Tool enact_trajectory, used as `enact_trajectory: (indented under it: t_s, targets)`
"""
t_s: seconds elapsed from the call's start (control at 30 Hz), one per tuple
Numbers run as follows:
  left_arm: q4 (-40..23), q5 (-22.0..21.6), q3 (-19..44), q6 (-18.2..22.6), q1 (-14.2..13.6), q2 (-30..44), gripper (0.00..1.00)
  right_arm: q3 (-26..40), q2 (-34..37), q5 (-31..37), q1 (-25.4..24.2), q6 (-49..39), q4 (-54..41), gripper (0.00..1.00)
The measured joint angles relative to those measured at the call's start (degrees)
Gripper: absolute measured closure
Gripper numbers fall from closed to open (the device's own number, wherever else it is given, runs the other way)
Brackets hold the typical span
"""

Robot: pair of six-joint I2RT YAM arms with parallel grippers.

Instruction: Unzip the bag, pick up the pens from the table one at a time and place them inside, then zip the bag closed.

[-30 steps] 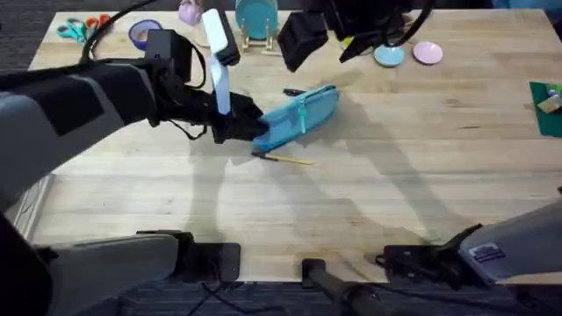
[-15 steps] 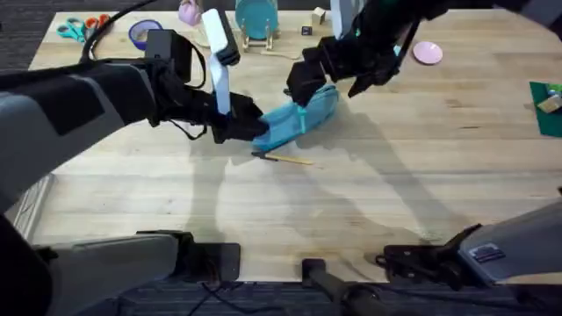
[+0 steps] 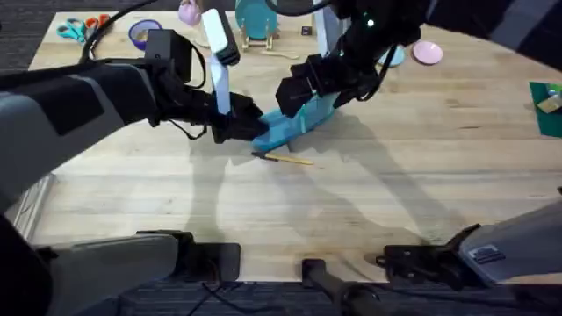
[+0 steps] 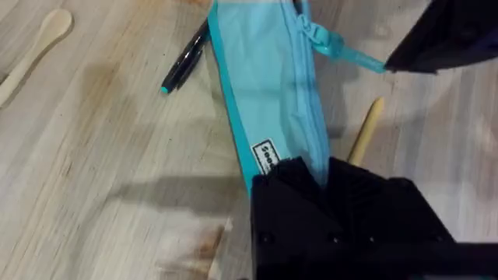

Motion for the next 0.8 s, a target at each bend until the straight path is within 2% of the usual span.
enact_trajectory:
  t_s: [0.67,0.8]
  targets:
    - [0.0,0.0,0.0,0.0,0.0,0.0,0.959,-0.5,4.4,-3.1,0.0,1.4,5.0,0.005]
    - [0.0,0.0,0.0,0.0,0.0,0.0,0.959,-0.5,4.7,-3.4,0.0,1.8,5.2,0.034]
